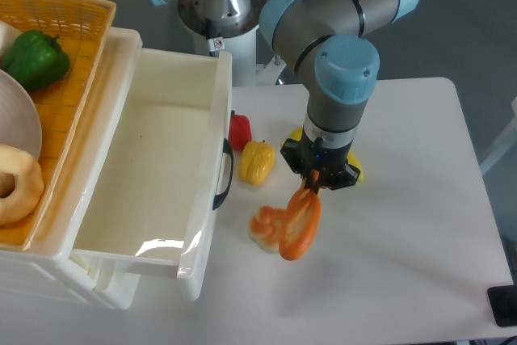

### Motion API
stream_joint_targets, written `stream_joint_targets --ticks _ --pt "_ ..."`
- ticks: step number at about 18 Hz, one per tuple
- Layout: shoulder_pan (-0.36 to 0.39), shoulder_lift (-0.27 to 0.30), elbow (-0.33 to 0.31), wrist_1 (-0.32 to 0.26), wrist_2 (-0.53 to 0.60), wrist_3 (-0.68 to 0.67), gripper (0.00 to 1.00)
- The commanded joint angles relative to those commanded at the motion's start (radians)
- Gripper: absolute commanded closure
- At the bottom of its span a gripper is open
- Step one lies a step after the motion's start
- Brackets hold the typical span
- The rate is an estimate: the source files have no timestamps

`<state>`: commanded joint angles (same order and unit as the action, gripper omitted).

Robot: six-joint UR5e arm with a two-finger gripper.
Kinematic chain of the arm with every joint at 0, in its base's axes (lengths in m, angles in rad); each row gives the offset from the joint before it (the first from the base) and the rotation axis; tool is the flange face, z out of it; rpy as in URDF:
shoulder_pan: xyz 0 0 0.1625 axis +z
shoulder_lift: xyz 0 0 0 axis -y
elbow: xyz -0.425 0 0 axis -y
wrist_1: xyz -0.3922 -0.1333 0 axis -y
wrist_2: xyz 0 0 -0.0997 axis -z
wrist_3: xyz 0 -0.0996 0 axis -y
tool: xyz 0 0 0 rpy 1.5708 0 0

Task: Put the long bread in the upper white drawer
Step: 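Close the gripper on the long orange bread roll and lift it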

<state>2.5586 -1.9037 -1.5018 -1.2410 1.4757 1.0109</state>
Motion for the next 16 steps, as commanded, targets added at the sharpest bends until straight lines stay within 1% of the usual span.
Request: stream_joint_targets --ticks 3,9,16 --pt "0.000 0.000 0.000 0.002 -0.002 -0.005 0.93" --pt "0.002 -0.003 0.024 0.002 0.000 -0.009 0.93" --pt "0.002 0.000 0.028 0.002 0.002 -0.040 0.93"
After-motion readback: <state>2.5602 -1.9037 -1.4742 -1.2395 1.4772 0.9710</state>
